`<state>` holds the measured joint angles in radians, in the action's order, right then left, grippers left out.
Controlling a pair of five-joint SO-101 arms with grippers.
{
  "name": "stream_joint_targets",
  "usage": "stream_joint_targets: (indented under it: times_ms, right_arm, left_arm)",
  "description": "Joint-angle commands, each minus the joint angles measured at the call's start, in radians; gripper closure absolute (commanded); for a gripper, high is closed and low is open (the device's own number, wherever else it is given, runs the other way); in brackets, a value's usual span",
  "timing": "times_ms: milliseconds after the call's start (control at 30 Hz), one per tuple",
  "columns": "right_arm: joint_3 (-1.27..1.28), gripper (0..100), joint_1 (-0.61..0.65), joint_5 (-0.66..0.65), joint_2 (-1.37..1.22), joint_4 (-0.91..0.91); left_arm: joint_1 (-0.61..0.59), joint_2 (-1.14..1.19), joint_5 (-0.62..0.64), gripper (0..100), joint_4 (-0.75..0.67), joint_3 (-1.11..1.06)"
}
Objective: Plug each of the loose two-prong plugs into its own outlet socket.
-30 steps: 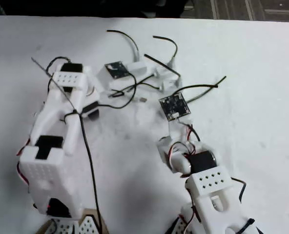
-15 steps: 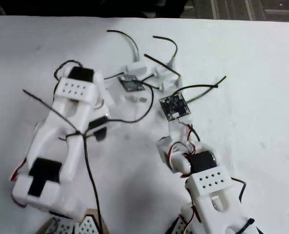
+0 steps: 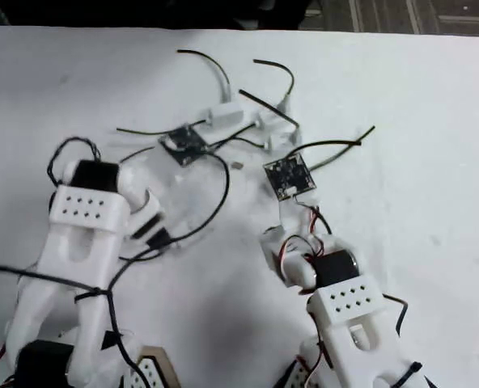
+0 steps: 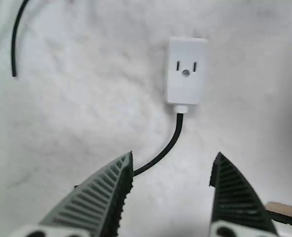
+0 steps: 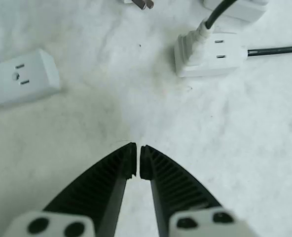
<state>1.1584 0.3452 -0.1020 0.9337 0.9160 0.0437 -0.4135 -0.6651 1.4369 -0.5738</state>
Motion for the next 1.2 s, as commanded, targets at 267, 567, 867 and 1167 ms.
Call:
stream_joint_targets:
  times_ms: [267, 567, 867, 1167]
  right_arm:
    - [-0.006, 97.4, -0.012, -0.011, 0.019, -0.015]
    - [-0.006, 97.4, -0.012, -0.011, 0.019, -0.015]
    - [-0.006, 97.4, -0.012, -0.011, 0.019, -0.015]
    - [-0.006, 97.4, -0.012, -0.011, 0.019, -0.015]
  left_arm:
    - [-0.073, -0.033, -0.129, 76, -0.229, -0.275]
    - [0.111, -0.035, -0.052, 83, -0.377, -0.333]
    - [0.252, -0.025, 0.046, 83, -0.516, -0.338]
    - [0.262, -0.022, 0.044, 83, -0.623, -0.428]
